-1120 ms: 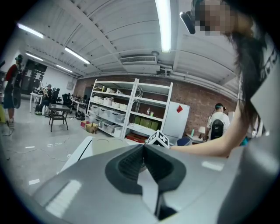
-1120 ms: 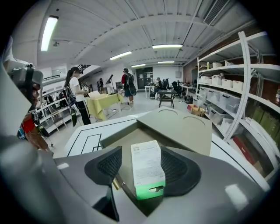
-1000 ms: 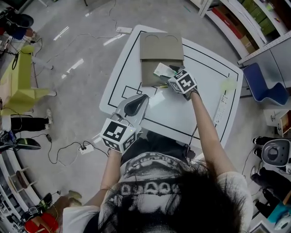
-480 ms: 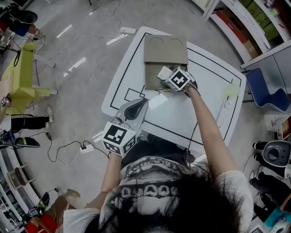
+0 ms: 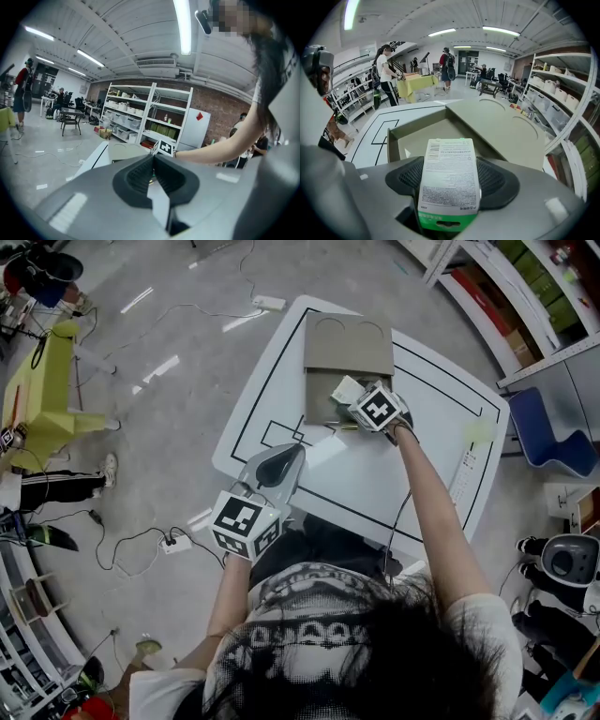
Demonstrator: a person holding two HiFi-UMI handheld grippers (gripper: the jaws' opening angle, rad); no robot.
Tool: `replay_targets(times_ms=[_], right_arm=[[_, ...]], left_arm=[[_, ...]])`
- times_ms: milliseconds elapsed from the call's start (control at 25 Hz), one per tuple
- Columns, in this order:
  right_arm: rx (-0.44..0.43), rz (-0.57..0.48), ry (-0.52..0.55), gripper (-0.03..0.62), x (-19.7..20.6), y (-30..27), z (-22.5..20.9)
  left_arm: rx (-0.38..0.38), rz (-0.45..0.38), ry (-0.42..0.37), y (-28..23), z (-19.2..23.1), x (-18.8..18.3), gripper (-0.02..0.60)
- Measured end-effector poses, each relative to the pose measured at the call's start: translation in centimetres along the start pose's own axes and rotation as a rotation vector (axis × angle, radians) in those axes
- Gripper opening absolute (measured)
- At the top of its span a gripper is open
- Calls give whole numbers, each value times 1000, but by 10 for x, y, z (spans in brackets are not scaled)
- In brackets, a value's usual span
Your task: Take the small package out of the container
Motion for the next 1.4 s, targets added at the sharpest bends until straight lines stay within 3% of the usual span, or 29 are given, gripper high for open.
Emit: replay_targets(times_ms=[360, 720, 1400], right_arm=[[80, -212, -34, 364, -30, 55, 11], [152, -399, -87, 364, -51, 122, 57], [215, -516, -259, 364, -25, 208, 219]], left_arm=[[16, -4, -5, 9, -3, -1, 0], [29, -23, -9, 33, -4, 3, 0], [68, -70, -42, 132, -33, 33, 0]])
Point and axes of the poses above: the fingertips, and each gripper's own axes: y backward along the fingers, z to its left, x out of its underside, the point moved 10 cm from there along y, backward along the fingers, and after that the axes turned 6 degrees about y, right-handed, at the moved point
